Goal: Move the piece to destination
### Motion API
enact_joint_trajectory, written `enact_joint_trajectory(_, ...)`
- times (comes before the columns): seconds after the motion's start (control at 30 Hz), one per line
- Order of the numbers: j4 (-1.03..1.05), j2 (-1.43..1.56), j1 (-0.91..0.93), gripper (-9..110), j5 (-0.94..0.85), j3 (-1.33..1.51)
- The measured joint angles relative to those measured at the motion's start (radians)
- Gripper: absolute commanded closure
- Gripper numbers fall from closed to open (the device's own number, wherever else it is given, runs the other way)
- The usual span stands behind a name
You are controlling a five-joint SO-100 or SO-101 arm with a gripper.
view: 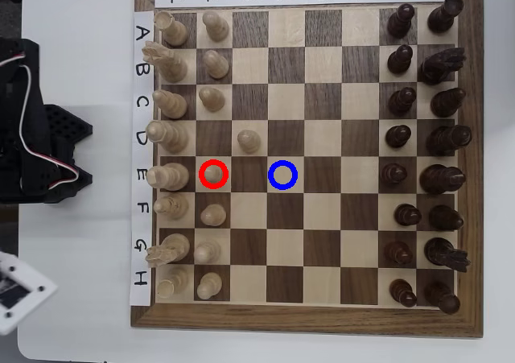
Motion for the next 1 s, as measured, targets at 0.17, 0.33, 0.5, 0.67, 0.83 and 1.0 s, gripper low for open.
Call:
enact_joint_trajectory(0.17, 0.002, -0.098, -0.052, 101, 0.091, -0.170)
enact_joint_trajectory(0.33, -0.008, -0.192, -0.104, 101, 0.201, -0.374)
enact_joint_trajectory(0.5, -0.011, -0.273, -0.178, 101, 0.310, -0.572)
enact_joint_trajectory(0.67, -0.011, -0.344, -0.273, 101, 0.422, -0.758)
enact_joint_trajectory(0.83, -0.011, -0.402, -0.382, 101, 0.522, -0.897)
enact_joint_trajectory(1.0, -0.011, -0.445, -0.497, 101, 0.606, -0.997)
